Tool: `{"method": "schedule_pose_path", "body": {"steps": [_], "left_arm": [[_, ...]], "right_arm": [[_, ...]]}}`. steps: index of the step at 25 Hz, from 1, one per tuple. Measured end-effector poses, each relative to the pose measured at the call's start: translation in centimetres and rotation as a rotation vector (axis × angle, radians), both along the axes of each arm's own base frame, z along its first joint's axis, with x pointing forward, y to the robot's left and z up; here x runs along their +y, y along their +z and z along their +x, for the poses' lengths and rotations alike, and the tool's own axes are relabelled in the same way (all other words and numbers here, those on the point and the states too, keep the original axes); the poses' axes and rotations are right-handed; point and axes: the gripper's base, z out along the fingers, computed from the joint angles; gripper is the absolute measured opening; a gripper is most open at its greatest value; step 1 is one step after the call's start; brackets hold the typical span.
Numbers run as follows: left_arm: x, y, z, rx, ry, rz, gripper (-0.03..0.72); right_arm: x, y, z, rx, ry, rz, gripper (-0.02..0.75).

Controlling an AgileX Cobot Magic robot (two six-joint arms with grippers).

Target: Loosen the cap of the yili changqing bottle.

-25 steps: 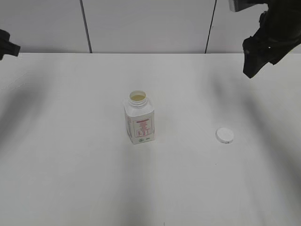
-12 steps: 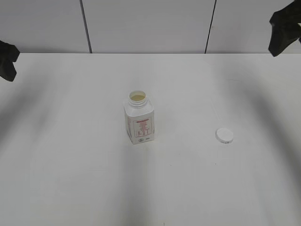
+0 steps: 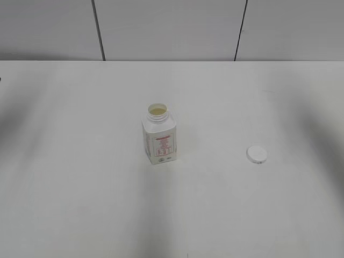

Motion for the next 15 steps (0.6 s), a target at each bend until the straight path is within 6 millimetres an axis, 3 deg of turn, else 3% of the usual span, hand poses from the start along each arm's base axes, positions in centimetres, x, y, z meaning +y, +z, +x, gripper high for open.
{"method": "schedule_pose_path", "body": {"steps": [6,15], "left_arm": [[-0.6,0.7,-3.2,-0.061,0.006,-0.043,0.475],[-1.2,-2.0,-9.1,-0.007,0.012,-0.064,0.475]], "right_arm": [[0.2,-1.9,-4.2,0.006,-0.016,0.056,0.595],[0.0,-3.8,-11.0,-0.012,-0.023,0.06,0.595]]}}
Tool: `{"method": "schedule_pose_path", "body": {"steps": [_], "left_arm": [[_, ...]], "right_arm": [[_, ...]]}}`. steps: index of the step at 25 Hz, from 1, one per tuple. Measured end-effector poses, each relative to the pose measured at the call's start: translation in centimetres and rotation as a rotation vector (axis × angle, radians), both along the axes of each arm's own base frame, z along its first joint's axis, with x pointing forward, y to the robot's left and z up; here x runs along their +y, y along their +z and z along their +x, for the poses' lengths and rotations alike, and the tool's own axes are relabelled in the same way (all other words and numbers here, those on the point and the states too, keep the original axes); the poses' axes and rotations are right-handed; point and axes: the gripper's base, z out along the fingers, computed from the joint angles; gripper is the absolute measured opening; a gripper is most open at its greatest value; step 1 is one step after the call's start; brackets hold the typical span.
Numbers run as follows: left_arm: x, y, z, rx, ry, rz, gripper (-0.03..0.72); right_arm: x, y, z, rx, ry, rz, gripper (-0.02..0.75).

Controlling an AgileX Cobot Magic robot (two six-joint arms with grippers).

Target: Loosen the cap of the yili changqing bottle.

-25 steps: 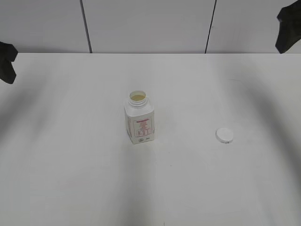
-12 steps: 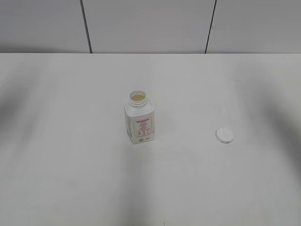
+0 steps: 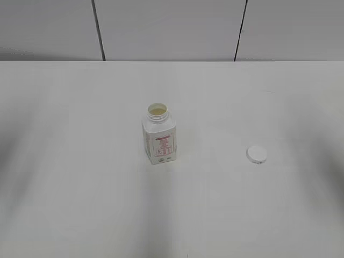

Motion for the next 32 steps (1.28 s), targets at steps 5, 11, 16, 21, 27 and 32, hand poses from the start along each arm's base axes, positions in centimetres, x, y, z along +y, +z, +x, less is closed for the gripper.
{"method": "schedule_pose_path", "body": {"steps": [5,11,16,21,27,32], "left_arm": [[-0.2,-0.9,-2.9,-0.008,0.001,-0.002,0.475],[-0.5,-1.5,-5.7,-0.048,0.002,-0.004,0.475],[-0.6,-1.7,-7.6,-0.079,-0.001,-0.002,0.475],[-0.8,-1.5,-9.4,-0.133,-0.004,0.0,0.475],[-0.9,-1.2,-11.4,-0.188,-0.012,0.013,0.475],[-1.0,-0.2,-13.4,-0.313,-0.013,0.034,0.475]], "right_arm": [[-0.1,0.0,-2.5,-0.066,-0.004,0.003,0.595],[-0.2,-0.3,-5.0,-0.114,-0.008,0.007,0.595],[-0.2,-0.9,-7.2,-0.123,-0.007,0.016,0.595],[0.3,-1.8,-8.3,-0.081,-0.011,0.081,0.595],[0.5,-1.9,-9.0,-0.069,-0.01,0.112,0.595],[0.5,-2.0,-9.2,-0.039,-0.006,0.108,0.595]]}}
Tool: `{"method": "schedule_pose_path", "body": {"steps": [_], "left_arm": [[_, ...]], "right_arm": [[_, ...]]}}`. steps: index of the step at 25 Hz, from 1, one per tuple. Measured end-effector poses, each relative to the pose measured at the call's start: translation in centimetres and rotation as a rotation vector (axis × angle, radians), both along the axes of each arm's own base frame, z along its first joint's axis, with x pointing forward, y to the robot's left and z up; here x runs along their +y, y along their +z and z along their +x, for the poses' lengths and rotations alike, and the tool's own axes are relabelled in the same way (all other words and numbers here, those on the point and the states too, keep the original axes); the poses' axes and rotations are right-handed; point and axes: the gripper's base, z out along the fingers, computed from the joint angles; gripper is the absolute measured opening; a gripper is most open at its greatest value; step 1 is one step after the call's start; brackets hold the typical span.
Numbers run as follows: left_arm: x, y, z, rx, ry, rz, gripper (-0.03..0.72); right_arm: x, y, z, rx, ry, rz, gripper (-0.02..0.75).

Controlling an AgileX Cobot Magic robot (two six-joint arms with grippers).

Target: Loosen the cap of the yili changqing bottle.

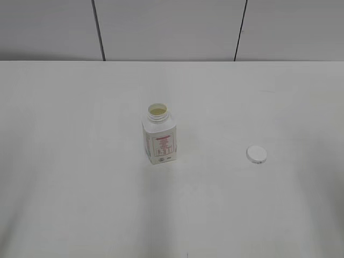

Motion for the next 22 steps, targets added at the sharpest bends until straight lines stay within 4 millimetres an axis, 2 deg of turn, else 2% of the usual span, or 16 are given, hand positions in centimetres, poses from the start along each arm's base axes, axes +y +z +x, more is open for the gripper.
{"method": "schedule_pose_path", "body": {"steps": [8,14,22], "left_arm": [[-0.2,0.9,-2.8,-0.175,-0.001,0.013,0.475],[-0.4,1.2,-5.0,-0.302,-0.001,0.023,0.475],[-0.5,1.3,-7.1,-0.43,-0.001,0.034,0.475]], "right_arm": [[-0.8,-1.4,-1.0,0.017,0.004,-0.097,0.595],[-1.0,-0.3,-2.9,-0.134,-0.015,-0.099,0.587],[-1.2,0.8,-6.8,-0.392,-0.035,-0.085,0.543]]}}
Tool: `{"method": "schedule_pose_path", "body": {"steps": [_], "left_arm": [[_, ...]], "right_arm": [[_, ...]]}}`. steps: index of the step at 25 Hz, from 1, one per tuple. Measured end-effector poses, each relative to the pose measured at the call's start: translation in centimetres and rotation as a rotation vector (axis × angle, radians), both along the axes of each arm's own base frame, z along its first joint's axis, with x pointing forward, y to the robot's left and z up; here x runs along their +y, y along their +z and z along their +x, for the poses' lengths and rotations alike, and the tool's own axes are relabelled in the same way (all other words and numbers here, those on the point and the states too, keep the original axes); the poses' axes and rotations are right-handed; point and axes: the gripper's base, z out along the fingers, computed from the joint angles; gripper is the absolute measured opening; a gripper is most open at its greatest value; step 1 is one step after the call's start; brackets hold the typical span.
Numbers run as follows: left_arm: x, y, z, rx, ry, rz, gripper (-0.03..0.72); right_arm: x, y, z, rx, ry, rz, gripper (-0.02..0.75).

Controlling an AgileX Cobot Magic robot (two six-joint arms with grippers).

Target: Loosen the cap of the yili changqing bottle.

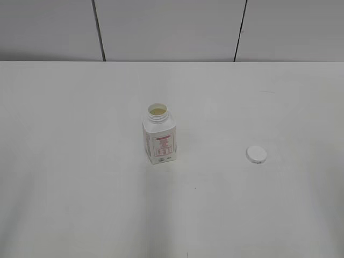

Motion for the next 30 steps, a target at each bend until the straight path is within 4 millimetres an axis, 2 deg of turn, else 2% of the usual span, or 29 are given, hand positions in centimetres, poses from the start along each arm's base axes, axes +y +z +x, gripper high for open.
{"method": "schedule_pose_path", "body": {"steps": [9,30], "left_arm": [[0.0,-0.2,-0.4,-0.021,0.0,0.002,0.46],[0.0,-0.2,-0.4,-0.022,-0.001,0.001,0.458]], "right_arm": [[-0.2,0.3,-3.8,-0.244,-0.011,0.019,0.532],[-0.2,0.2,-3.9,-0.244,-0.043,0.064,0.531]]}}
